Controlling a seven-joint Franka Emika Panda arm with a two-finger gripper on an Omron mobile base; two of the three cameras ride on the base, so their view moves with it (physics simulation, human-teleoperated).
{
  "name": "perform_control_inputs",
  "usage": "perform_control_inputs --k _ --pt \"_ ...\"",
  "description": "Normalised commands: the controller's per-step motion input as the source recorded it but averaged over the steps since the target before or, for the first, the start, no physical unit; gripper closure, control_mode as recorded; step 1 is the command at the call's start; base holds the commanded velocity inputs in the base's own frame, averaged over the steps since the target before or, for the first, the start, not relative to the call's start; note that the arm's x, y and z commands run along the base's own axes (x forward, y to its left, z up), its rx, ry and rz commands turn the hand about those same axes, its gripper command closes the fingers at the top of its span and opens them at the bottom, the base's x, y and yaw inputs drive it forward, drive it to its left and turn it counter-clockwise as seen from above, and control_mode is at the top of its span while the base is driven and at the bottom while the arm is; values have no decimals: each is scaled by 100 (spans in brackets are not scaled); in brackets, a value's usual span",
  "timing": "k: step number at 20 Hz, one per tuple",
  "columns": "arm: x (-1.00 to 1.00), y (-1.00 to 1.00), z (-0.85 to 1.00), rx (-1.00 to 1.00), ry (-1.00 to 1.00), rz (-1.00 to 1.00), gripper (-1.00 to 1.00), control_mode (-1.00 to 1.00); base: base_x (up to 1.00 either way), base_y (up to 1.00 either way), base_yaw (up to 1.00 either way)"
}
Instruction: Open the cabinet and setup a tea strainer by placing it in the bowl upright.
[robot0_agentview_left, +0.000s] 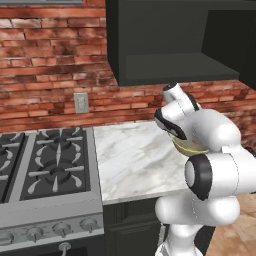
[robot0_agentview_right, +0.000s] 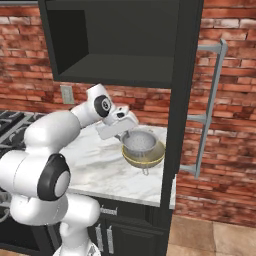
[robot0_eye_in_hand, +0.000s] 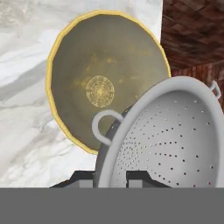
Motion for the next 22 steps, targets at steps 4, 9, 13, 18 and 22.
perform_control_inputs --k 4,9,13,18,22 --pt "56 -18 -41 5 0 0 100 -100 0 0 0" --pt "52 -15 -29 4 0 0 100 -100 0 0 0" --pt "43 0 -24 1 0 0 100 -100 0 0 0" --pt "30 0 -20 1 -1 0 100 -100 0 0 0" --pt "24 0 -9 2 -4 1 100 -100 0 0 0"
